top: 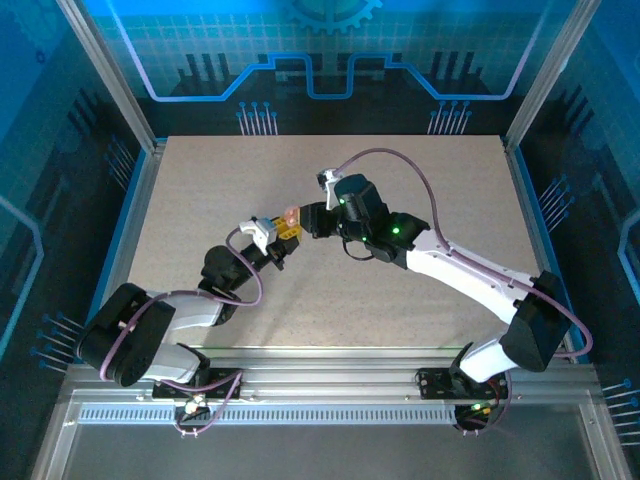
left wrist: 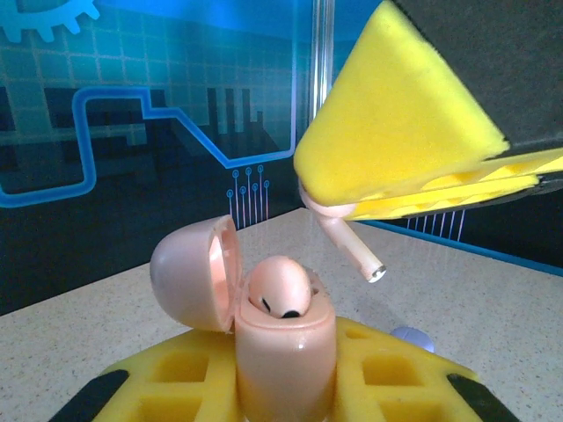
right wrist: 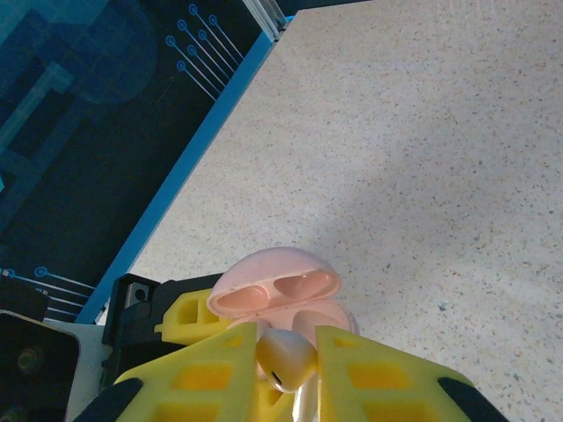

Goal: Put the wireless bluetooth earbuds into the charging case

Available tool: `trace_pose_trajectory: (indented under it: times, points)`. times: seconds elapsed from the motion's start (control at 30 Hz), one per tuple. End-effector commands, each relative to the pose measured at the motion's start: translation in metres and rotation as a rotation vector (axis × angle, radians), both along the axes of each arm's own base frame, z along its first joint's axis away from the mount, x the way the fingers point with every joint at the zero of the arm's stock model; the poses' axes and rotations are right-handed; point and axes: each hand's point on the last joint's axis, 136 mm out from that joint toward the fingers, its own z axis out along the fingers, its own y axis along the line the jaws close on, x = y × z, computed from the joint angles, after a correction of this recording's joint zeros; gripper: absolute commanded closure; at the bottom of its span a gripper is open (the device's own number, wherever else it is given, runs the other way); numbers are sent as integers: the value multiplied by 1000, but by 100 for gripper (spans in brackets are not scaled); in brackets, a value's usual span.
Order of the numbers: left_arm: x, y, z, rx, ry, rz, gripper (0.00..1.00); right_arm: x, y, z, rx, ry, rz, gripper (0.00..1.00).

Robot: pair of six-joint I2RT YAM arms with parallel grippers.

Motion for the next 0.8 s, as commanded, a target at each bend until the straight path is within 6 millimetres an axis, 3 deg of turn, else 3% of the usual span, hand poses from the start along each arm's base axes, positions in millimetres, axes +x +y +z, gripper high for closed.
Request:
trace_pose_trajectory:
  times: [0.0,0.53,0.77]
  points:
    - [-7,1,23,-40,-69,-8,78,1,6,32,48,-84,8,80]
    - [-9,3,25,-42,-73,-1,77,4,12,20,59,-87,11,80]
    - [-9,3,26,-46,-74,-3,77,4,14,29,93,-116,15,80]
